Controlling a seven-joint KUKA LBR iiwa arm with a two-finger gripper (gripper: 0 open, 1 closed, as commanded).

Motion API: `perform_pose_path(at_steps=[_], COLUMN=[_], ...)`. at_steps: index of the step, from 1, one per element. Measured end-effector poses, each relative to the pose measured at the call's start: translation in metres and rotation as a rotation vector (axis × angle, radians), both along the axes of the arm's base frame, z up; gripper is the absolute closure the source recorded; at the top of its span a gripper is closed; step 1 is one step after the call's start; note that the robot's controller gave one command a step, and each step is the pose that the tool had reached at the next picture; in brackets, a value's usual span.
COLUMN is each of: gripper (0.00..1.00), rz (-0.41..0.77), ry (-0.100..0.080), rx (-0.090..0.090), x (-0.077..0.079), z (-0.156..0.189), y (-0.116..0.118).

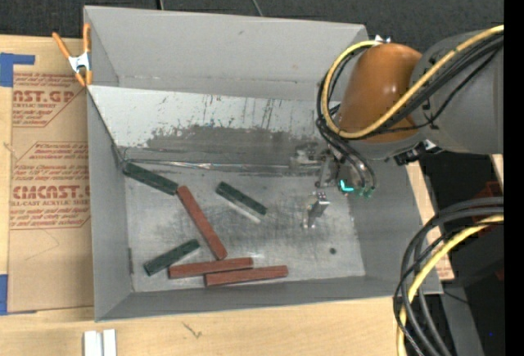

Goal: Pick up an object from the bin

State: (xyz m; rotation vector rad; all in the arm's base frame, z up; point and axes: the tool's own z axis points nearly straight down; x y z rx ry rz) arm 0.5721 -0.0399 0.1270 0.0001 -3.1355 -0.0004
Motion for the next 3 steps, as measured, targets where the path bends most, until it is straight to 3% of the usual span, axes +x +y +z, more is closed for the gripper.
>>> perform_pose_path(at_steps=[1,2,3], gripper=[0.0,0.0,0.0], rz=[0.001,-0.07,-0.015], ry=[-0.008,-0.009,-0.013], rx=[-0.001,0.0,-0.001], x=[0.002,-0.007,0.005], z=[0.004,-0.053,-0.001], y=[0.0,-0.03,-0.037])
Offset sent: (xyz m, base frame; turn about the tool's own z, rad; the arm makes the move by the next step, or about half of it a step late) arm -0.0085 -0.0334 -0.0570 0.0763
